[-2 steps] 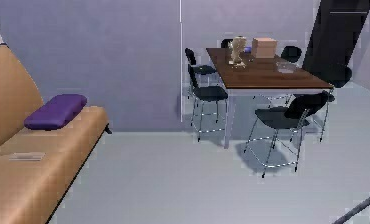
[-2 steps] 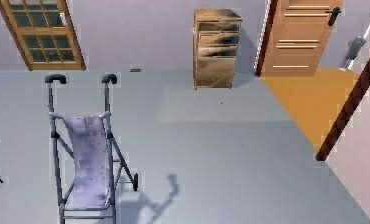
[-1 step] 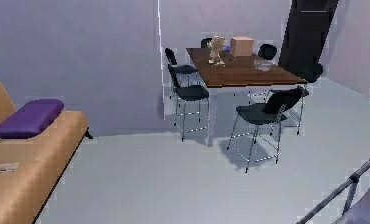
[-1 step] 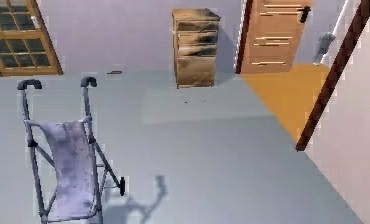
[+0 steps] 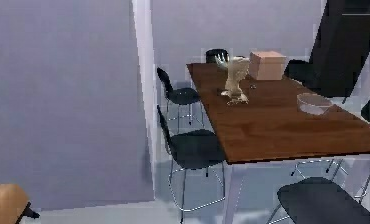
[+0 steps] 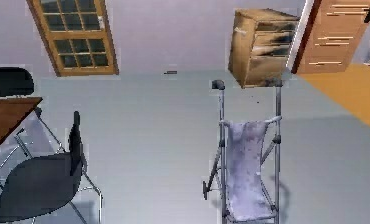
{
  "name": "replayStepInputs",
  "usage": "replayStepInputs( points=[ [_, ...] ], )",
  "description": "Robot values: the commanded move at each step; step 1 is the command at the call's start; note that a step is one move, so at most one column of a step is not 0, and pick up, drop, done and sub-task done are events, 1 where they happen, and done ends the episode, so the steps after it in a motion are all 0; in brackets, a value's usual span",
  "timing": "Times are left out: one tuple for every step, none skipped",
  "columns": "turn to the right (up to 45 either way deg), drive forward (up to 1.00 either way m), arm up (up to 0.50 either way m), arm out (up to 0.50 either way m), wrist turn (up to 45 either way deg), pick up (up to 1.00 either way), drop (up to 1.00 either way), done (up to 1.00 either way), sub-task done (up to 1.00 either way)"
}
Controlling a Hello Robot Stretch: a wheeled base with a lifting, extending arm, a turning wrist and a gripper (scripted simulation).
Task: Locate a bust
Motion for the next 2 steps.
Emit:
replayStepInputs(
  points=[
    [3.0, 0.00, 0.00, 0.00, 0.0, 0.00, 0.00, 0.00, 0.00],
    [0.0, 0.35, 0.00, 0.00, 0.0, 0.00, 0.00, 0.00, 0.00]
  ],
)
